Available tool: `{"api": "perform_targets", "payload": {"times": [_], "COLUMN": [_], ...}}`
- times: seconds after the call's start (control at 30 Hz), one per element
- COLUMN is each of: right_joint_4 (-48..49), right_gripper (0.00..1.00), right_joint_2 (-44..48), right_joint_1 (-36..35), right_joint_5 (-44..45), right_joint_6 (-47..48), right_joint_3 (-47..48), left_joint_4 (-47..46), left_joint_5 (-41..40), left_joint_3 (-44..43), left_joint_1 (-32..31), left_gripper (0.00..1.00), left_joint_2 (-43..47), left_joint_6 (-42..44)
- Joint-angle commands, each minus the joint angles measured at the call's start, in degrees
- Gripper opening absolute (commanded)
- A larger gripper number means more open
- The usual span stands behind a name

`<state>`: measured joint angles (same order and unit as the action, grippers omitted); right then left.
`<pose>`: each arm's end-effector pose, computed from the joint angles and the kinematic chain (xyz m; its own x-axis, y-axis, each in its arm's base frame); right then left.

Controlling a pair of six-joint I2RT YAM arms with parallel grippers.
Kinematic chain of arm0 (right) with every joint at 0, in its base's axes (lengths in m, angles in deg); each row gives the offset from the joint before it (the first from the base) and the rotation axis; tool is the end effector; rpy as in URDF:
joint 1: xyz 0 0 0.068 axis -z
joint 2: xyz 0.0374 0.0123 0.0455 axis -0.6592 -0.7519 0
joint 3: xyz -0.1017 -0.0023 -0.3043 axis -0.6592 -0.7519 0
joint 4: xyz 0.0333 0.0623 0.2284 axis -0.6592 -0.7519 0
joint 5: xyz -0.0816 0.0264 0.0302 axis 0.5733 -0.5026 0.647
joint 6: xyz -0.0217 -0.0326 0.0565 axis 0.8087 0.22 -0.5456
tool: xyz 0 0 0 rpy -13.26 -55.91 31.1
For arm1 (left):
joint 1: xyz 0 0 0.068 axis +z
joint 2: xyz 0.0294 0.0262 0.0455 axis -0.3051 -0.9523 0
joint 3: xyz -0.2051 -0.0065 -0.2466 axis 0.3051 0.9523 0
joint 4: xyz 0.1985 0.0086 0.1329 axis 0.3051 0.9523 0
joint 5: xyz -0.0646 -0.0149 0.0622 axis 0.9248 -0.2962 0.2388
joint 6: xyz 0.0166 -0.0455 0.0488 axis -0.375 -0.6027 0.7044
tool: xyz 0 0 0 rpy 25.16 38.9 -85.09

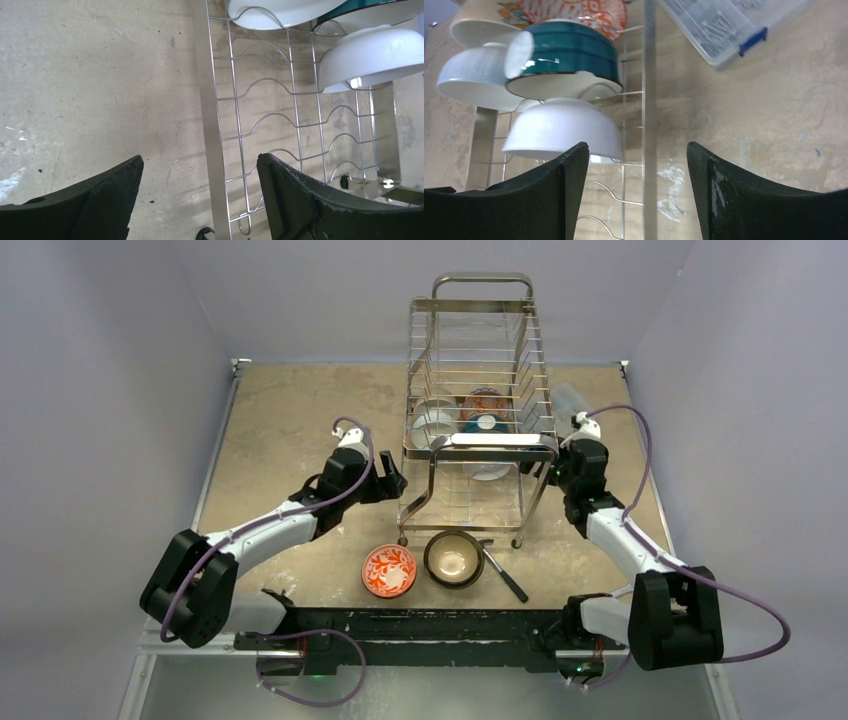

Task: Load the bowls into the dish rack
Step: Pick up the bowl from the center of the board.

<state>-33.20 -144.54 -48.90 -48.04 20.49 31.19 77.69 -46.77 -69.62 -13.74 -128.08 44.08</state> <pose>0.2422 0.0362 0.2929 -0.3359 0.4243 -0.8409 -0.0433 0.8849 0.4638 0.2279 -0.1360 0.2592 -0.6548 -0.3162 -0.6864 0.1004 0.8638 -0.4937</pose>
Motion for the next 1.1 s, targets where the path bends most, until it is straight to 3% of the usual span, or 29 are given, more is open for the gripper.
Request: {"api": "perform_targets", "payload": {"times": [0.0,0.2,0.4,0.63,0.9,1.07], "right_joint_4": [1.38,0.67,-0.48,-3.22,-5.59,-3.71], "right_gripper": [0.73,0.73,0.73,0.73,0.74,0.76], "right_joint_2": [0.98,1.08,1.52,3.60,4.07,2.70], "right_joint_1": [2.82,2.90,2.91,2.90,2.91,2.91], "right_joint_5": [-6.73,-9.39,-10.88,-9.76,-8.22,-10.34], "right_joint_6": [-1.26,-0.66,-0.33,0.66,2.99,2.51], "right_joint_3": [-2.10,-2.27,-1.85,-0.07,3.83,2.83], "left_joint_4": [-1.97,-0.74,14.67,28.75,38.02,41.59], "left_joint_5": [2.95,0.81,-5.28,-2.76,4.18,5.75], "left_joint_3": [1.57,7.15,9.18,12.82,10.87,8.31], "left_joint_1": [0.36,0.31,0.35,0.29,-0.04,-1.83], "left_gripper": [0.82,0.80,0.77,0.73,0.67,0.58], "left_joint_2": [2.69,10.72,21.11,31.41,32.73,32.17], "left_joint_6": [-4.19,-7.71,-11.63,-20.60,-19.65,-16.09]}}
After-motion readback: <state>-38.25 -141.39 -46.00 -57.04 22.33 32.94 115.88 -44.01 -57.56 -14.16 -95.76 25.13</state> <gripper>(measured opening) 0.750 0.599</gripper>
